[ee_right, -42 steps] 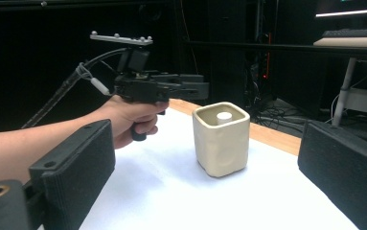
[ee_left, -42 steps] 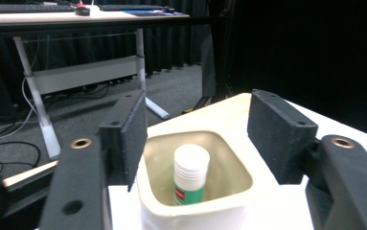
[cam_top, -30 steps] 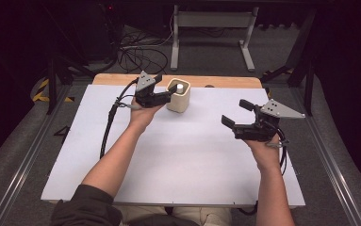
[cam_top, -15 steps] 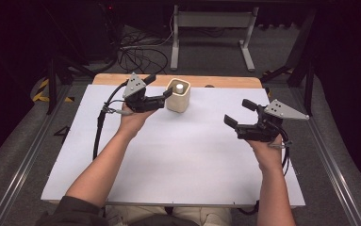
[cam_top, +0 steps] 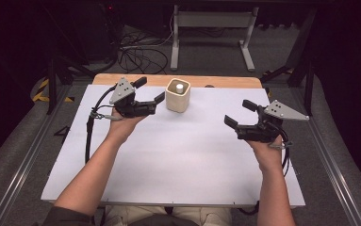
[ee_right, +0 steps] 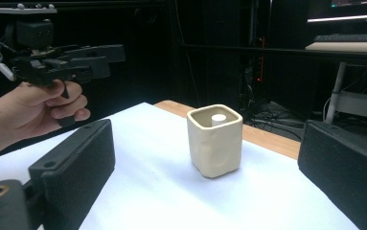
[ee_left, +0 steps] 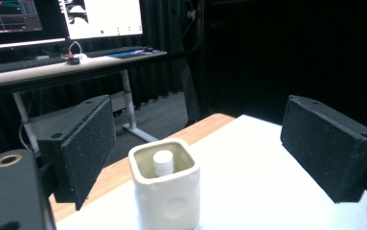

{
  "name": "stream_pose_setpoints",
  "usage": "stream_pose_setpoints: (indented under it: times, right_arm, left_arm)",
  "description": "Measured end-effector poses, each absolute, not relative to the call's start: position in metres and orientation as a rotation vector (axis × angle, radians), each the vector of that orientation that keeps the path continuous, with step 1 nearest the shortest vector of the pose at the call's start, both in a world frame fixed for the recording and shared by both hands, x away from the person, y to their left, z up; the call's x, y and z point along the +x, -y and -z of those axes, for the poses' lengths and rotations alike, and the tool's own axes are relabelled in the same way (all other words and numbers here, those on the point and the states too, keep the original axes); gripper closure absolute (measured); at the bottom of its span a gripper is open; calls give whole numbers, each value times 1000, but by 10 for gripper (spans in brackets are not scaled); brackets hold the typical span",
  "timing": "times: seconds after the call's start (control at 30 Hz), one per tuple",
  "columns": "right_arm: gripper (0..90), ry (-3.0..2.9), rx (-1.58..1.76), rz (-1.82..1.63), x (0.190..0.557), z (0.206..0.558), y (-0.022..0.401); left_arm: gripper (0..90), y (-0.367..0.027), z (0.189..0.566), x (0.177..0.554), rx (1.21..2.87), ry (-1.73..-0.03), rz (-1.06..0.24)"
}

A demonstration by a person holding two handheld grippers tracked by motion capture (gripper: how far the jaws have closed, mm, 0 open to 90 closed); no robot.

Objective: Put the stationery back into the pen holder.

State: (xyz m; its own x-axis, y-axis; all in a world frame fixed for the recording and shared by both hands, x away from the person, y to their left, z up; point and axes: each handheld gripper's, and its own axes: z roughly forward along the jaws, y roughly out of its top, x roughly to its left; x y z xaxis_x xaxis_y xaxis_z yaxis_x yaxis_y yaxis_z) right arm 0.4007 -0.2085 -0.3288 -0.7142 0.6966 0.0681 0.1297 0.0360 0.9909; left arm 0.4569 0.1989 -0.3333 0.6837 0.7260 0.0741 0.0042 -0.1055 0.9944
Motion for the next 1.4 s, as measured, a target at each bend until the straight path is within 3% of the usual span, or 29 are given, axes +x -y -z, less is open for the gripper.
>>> stream_pose_setpoints:
  times: [1.4]
  right_arm:
    - [62,-1862,845,-1712,400,335,210]
  left_arm:
    - [83,-267,347,395,1503,-645,-684]
